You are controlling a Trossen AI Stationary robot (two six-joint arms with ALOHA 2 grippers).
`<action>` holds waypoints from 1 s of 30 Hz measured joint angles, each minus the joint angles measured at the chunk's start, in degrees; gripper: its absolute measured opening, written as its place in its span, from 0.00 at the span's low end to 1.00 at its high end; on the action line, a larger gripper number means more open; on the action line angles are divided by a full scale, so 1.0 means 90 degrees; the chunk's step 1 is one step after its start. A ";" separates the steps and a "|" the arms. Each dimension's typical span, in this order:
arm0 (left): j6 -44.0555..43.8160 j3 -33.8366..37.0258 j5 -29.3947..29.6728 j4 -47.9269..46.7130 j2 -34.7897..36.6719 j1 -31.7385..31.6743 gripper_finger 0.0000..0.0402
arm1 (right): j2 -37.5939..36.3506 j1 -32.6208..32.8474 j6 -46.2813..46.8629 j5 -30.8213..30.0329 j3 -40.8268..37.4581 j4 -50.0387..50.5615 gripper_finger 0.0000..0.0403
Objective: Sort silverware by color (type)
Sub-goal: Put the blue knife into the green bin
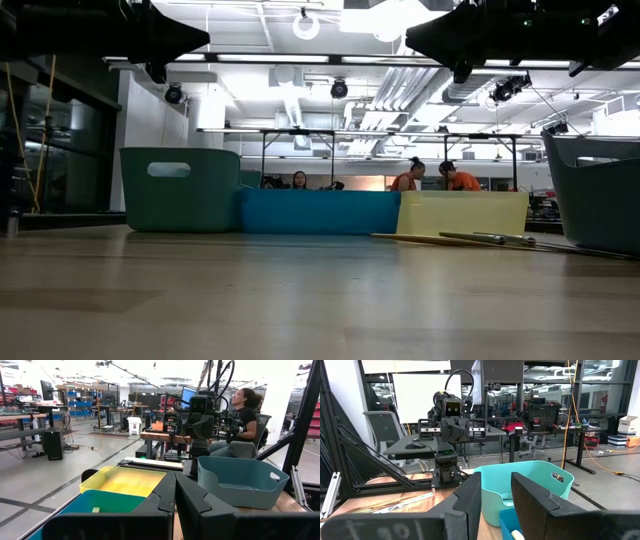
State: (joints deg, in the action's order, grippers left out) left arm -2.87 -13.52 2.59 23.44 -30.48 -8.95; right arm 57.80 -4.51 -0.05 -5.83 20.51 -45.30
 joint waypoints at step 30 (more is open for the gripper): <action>0.0679 -0.2017 -0.1605 -0.2093 -0.1900 0.2046 0.59 | -0.0002 0.0002 0.0007 -0.0002 0.0000 0.0061 0.26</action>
State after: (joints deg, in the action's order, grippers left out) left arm 3.25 -31.67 -11.85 4.60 -47.58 9.46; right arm 57.78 -4.49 0.01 -5.85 20.51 -44.75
